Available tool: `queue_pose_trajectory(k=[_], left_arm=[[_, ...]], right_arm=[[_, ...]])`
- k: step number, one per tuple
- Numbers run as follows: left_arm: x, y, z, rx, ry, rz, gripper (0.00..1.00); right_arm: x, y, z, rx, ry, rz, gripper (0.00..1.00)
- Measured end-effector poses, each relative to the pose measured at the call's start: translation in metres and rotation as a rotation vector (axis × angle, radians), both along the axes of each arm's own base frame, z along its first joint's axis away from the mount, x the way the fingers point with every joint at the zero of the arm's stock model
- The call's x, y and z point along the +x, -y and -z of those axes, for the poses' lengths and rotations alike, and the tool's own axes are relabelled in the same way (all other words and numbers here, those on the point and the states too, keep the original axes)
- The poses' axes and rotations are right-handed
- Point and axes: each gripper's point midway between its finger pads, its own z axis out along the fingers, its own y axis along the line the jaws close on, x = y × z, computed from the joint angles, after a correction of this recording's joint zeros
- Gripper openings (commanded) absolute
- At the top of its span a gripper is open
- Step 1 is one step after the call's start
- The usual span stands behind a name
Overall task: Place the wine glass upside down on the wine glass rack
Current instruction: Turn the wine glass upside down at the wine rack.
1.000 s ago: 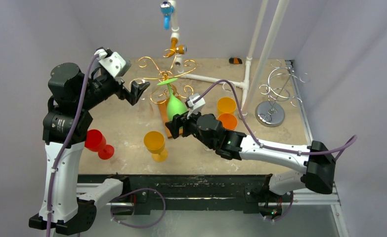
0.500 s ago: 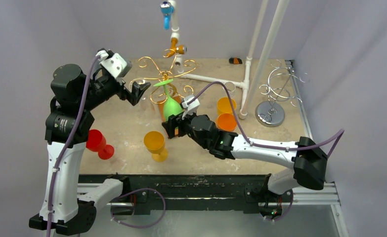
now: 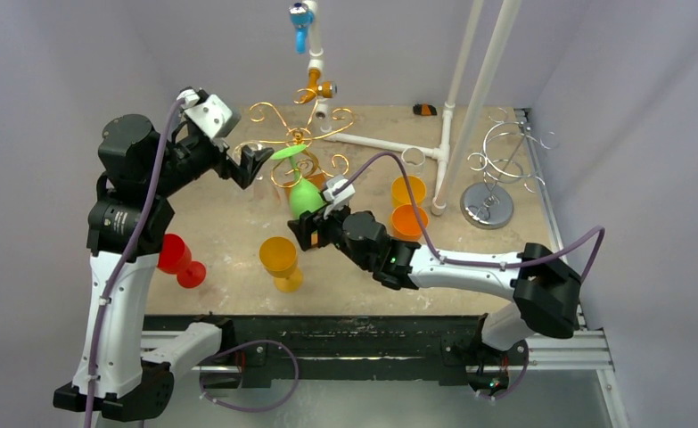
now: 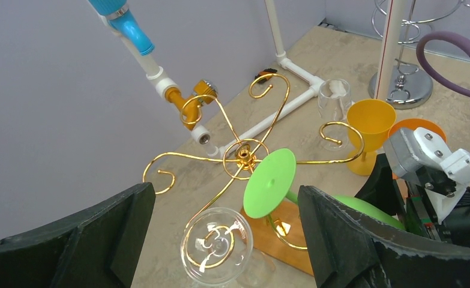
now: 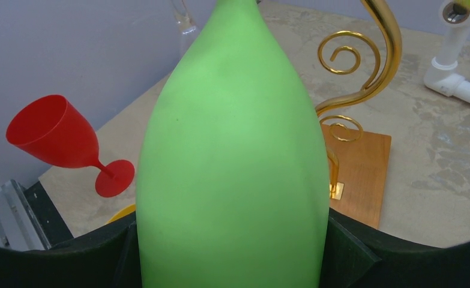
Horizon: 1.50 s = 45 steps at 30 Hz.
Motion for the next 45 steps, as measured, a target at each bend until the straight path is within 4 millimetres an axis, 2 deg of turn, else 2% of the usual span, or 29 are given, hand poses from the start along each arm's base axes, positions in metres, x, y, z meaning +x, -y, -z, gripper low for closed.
queue_pose_trajectory(k=[5, 13, 18, 35, 45], left_arm=[[0.005, -0.001, 0.007, 0.004, -0.014, -0.011, 0.97], [0.016, -0.003, 0.007, 0.003, -0.01, -0.037, 0.97], [0.018, -0.004, 0.006, -0.002, -0.006, -0.046, 0.97], [0.017, -0.004, 0.004, -0.023, -0.016, -0.051, 0.97], [0.017, -0.004, 0.004, -0.024, -0.016, -0.051, 0.96]], right_arm=[[0.0, -0.006, -0.002, 0.007, 0.036, -0.023, 0.49], [0.0, -0.009, 0.002, -0.003, 0.08, -0.04, 0.49], [-0.001, -0.011, -0.003, 0.024, 0.113, -0.059, 0.49], [-0.013, -0.014, 0.008, 0.028, 0.16, -0.124, 0.47], [-0.019, -0.013, 0.007, 0.045, 0.201, -0.145, 0.47]])
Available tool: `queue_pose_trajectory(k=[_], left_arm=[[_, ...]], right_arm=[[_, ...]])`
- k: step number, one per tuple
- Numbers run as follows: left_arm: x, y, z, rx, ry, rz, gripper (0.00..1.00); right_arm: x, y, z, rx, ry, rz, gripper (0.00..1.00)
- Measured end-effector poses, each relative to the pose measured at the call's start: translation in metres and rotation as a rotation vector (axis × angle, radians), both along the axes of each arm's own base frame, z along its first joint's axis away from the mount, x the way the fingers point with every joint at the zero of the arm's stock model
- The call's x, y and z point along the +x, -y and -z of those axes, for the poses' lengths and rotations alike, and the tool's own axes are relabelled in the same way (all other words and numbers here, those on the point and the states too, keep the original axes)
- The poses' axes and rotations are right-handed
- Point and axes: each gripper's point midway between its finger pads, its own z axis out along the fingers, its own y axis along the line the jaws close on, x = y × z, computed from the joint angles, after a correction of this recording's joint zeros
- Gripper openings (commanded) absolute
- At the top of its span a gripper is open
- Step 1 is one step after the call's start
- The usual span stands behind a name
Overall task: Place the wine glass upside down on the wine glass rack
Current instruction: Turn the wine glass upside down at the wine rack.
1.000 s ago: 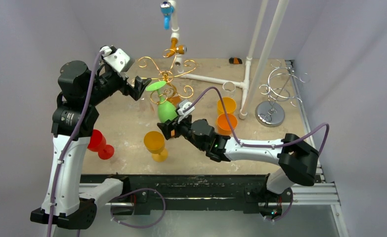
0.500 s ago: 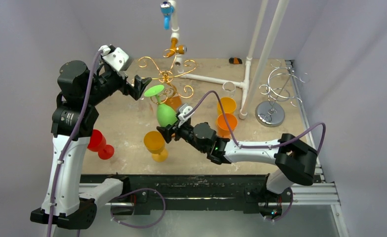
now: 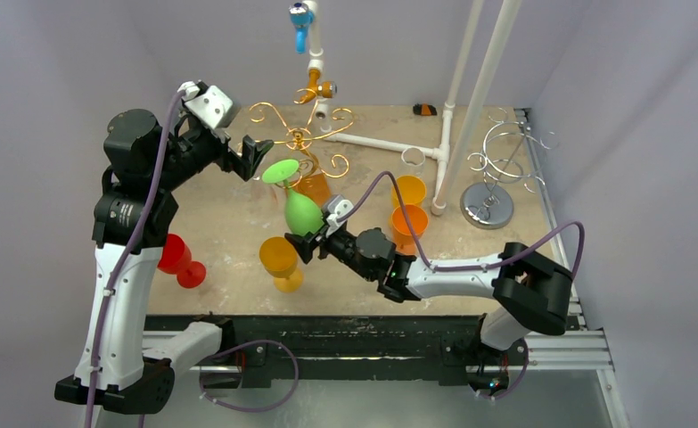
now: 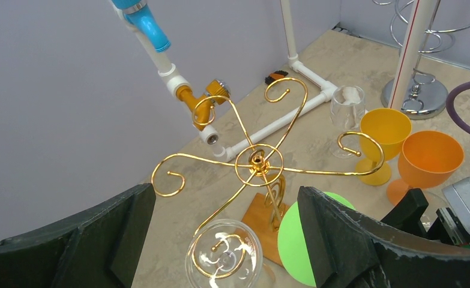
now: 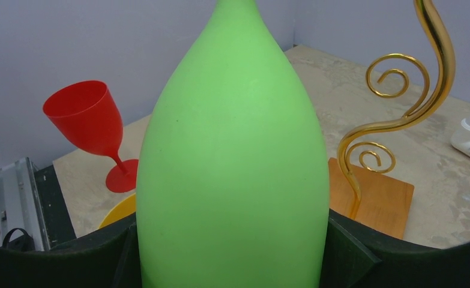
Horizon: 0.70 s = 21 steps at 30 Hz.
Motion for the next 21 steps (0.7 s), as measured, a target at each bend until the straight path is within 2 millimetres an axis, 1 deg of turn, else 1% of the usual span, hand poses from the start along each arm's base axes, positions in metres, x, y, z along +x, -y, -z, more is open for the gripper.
queue_pose_trajectory(k=[5, 9, 11, 15, 18, 21], left_arm=[[0.0, 0.0, 0.0, 0.0, 0.0, 0.0, 0.96], [0.0, 0.0, 0.0, 0.0, 0.0, -0.001, 0.97], [0.0, 0.0, 0.0, 0.0, 0.0, -0.003, 0.96], [0.001, 0.0, 0.001, 0.001, -0.002, -0.003, 0.97], [0.002, 0.0, 0.001, 0.001, -0.003, -0.004, 0.97], [0.002, -0.001, 0.002, 0.002, -0.005, -0.006, 0.97]], right_arm=[[-0.003, 0.002, 0.0, 0.014, 0.017, -0.005, 0.48], [-0.004, 0.004, 0.0, 0.029, 0.025, -0.002, 0.54], [-0.003, 0.005, -0.001, 0.037, 0.027, 0.004, 0.59], [0.0, 0.008, -0.002, 0.055, 0.02, 0.03, 0.75], [0.003, 0.011, 0.0, 0.063, 0.01, 0.054, 0.82], [0.006, 0.012, 0.006, 0.057, -0.004, 0.074, 0.96]])
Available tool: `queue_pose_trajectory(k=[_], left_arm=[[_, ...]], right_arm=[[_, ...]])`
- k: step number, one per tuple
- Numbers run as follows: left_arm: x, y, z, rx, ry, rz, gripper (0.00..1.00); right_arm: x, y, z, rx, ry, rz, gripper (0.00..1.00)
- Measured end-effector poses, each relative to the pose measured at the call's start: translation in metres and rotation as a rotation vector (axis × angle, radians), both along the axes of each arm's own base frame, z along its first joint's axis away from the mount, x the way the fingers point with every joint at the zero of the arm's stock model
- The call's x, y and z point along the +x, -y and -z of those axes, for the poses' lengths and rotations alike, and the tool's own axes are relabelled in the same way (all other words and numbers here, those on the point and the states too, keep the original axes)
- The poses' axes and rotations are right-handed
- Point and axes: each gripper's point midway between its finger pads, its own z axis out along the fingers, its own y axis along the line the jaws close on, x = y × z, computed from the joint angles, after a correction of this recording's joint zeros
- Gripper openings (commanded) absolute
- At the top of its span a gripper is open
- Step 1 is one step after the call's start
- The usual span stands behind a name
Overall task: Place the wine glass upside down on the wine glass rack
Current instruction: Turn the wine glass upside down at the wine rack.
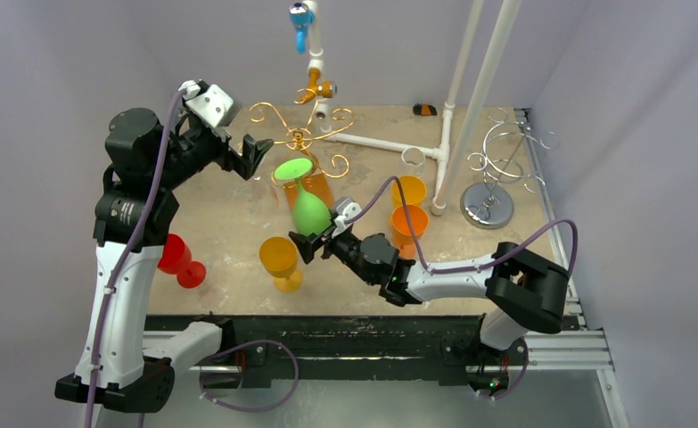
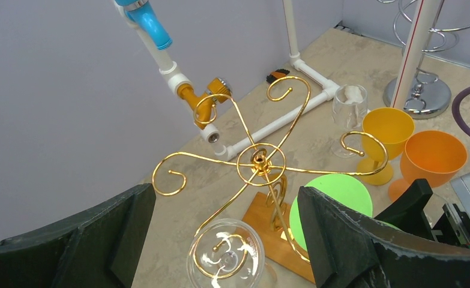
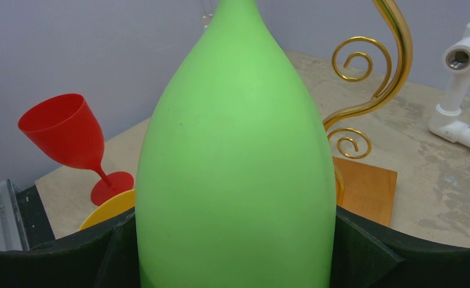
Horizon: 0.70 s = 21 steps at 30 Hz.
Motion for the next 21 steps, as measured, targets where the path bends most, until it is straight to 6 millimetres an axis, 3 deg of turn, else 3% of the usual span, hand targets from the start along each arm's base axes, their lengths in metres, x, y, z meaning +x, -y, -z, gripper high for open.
queue_pose_trajectory(k=[14, 17, 21], left_arm=[[0.002, 0.0, 0.001, 0.001, -0.003, -0.001, 0.97], [0.002, 0.0, 0.001, 0.002, -0.004, -0.001, 0.97], [0.003, 0.0, 0.002, 0.005, -0.003, -0.004, 0.97]], right_arm=[[0.001, 0.009, 0.009, -0.025, -0.038, 0.031, 0.99], [-0.004, 0.019, 0.0, -0.03, -0.048, 0.029, 0.99], [-0.017, 0.042, -0.034, -0.005, -0.065, 0.021, 0.97]])
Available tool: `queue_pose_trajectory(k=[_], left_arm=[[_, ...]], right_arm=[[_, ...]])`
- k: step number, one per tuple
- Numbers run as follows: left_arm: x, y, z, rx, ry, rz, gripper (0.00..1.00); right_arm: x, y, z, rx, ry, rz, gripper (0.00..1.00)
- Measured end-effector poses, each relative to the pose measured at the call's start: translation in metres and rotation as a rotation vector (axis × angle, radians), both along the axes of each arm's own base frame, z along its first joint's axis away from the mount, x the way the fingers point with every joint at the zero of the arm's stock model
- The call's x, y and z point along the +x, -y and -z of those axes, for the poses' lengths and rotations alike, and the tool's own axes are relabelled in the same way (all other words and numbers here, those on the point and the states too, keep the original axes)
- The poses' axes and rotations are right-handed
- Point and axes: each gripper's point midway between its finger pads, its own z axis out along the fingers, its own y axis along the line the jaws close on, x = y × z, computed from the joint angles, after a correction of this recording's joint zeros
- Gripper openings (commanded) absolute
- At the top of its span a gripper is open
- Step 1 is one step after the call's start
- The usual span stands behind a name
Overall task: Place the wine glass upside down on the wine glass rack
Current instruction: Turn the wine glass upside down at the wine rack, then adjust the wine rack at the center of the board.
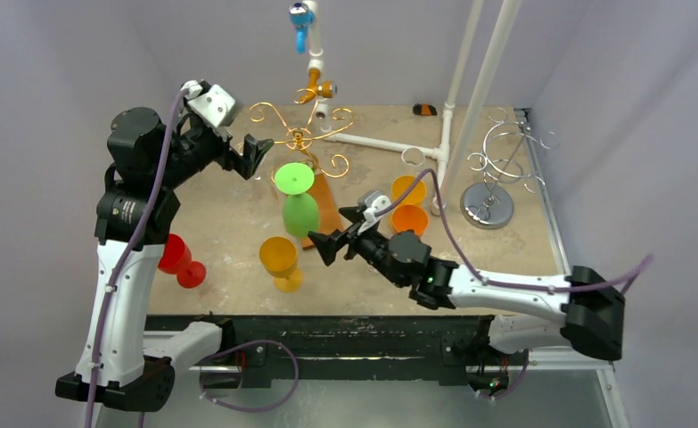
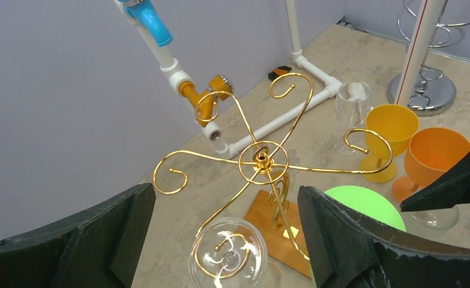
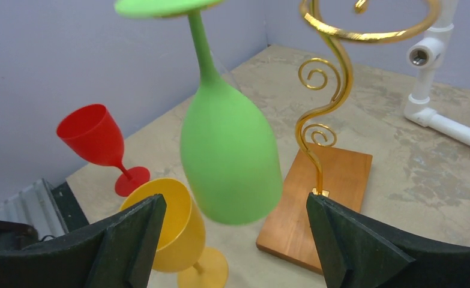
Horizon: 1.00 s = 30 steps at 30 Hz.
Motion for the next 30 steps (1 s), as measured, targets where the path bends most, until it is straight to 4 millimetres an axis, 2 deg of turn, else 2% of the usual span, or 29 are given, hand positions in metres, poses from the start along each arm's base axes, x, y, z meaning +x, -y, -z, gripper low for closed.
queue_pose_trajectory(k=[5, 9, 12, 14, 15, 18, 20, 25, 30], left_arm=[[0.002, 0.0, 0.007, 0.015, -0.008, 0.0, 0.97], [0.004, 0.0, 0.015, 0.024, -0.025, 0.001, 0.97], [0.004, 0.0, 0.016, 0.025, -0.028, 0.001, 0.97], [0.004, 0.0, 0.016, 0.025, -0.029, 0.0, 0.97], [0.005, -0.001, 0.016, 0.026, -0.03, -0.002, 0.97], [0.007, -0.001, 0.019, 0.025, -0.05, -0.009, 0.97], [0.011, 0.0, 0.02, 0.02, -0.072, -0.012, 0.97], [0.026, 0.003, 0.026, -0.006, -0.137, -0.019, 0.97], [0.039, 0.005, 0.045, 0.002, -0.216, -0.025, 0.97]], right_arm=[[-0.015, 0.03, -0.042, 0.003, -0.068, 0.001, 0.93], [-0.012, 0.043, -0.104, -0.004, -0.118, 0.061, 0.87], [0.002, 0.053, -0.151, 0.005, -0.149, 0.123, 0.82], [0.023, 0.062, -0.176, 0.013, -0.168, 0.176, 0.81], [0.036, 0.069, -0.182, 0.009, -0.18, 0.215, 0.81], [0.072, 0.086, -0.179, -0.045, -0.218, 0.31, 0.77], [0.092, 0.089, -0.17, -0.089, -0.246, 0.351, 0.75], [0.13, 0.078, -0.144, -0.169, -0.303, 0.373, 0.73], [0.154, 0.075, -0.119, -0.215, -0.341, 0.386, 0.71]])
